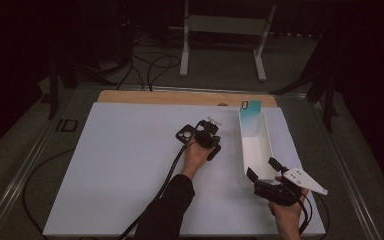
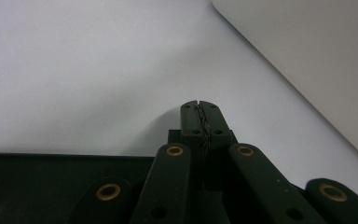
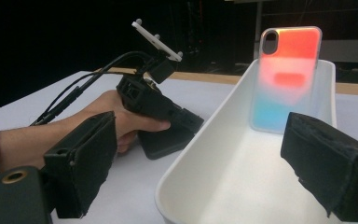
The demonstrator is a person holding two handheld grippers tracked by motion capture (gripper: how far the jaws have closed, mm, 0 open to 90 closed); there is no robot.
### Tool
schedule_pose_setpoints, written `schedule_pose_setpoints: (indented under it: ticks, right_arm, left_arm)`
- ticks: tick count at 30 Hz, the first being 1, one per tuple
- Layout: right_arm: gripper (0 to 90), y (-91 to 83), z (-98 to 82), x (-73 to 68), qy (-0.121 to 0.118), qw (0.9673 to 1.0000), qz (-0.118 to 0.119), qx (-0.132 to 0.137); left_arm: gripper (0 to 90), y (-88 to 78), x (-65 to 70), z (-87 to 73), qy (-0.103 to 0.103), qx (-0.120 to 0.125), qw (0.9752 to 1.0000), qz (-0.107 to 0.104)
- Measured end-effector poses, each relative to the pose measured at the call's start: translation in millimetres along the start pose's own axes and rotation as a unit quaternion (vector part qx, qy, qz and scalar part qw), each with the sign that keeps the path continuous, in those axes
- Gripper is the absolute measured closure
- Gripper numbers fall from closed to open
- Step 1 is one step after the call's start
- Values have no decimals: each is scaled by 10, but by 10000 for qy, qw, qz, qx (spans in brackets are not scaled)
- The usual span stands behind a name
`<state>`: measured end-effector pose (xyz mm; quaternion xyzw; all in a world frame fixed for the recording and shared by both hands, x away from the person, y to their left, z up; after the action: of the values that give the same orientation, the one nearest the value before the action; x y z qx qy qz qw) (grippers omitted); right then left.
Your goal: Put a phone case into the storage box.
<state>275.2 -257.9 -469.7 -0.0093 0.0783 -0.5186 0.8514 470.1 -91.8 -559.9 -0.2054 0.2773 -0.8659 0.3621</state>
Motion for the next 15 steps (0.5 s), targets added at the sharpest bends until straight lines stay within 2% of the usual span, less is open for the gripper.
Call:
schedule_pose_setpoints:
  ticks: [5,7,13,15]
  right_arm:
    - [106,1,0,-5,0,10000,6,-1]
    - [107,-6,4,7,-1,10000,-16,14]
    - [107,-22,7,29,23,10000,-48,25]
    - [107,-21,6,17,28,10000,-57,19]
  left_arm:
    - [900,-31,7,-17,55,-78,10000,-24]
    - [900,-87,12,-60,0,-102,9999,-66]
    - [900,-381,44,-311,57,-68,9997,-205]
    - [900,-473,29,-382,102,-79,9998,-176]
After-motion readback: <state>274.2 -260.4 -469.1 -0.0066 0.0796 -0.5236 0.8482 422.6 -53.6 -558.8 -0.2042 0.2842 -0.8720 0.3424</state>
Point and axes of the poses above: each handheld gripper's, and its own axes: y roughly forward along the jaws, z roughly out of its top, x roughly to its right, the point moved 5 cm from there along y, roughly forward along the jaws, and after that the axes turned 8 degrees about x, right-handed, at the moved point
